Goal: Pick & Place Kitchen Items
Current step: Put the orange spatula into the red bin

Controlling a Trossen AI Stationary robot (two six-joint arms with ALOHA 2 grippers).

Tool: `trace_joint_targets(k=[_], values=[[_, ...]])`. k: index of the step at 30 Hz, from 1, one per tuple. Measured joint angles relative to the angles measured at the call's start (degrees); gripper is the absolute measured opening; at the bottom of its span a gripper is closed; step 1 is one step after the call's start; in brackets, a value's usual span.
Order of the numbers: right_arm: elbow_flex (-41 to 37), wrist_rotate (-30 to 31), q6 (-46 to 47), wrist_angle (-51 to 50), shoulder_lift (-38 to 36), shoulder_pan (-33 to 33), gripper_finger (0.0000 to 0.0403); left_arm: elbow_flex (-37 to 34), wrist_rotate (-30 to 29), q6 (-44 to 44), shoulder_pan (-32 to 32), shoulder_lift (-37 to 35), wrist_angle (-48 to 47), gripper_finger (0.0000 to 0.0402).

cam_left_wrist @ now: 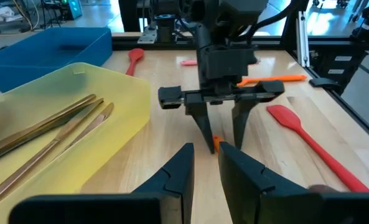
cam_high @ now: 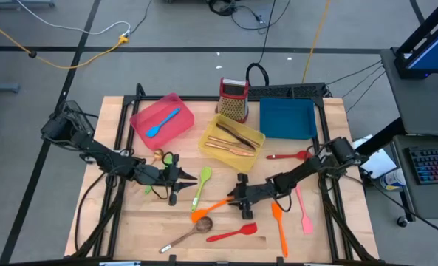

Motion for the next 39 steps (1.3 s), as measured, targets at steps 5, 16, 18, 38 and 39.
trace_joint_targets(k=[5, 16, 18, 38, 39], values=[[0.0, 1.6, -3.7, 3.1, 1.7, 0.7, 0.0164, 0.0, 0.0, 0.0, 0.0, 0.0, -1.0, 0.0076], [0.1, -2.5, -7.9, 8.8, 8.3, 1.4, 0.0117, 0.0, 8.3, -0.3, 0.0, 0.0, -0.9, 0.0076], [0.1, -1.4, -8.1, 11.2, 10.8, 1.6, 0.0121, 0.0, 10.6, 0.1, -0.1, 0.0, -0.9, 0.0076], [-0.8, 2.8, -12.5, 13.2, 13.6, 1.7, 0.004, 6.2, 12.0, -3.9, 0.3, 9.2, 2.1, 0.0208], [-1.1, 2.9, -12.4, 14.3, 13.7, 1.7, 0.004, 7.1, 12.1, -3.5, 0.3, 10.5, 1.5, 0.0207]])
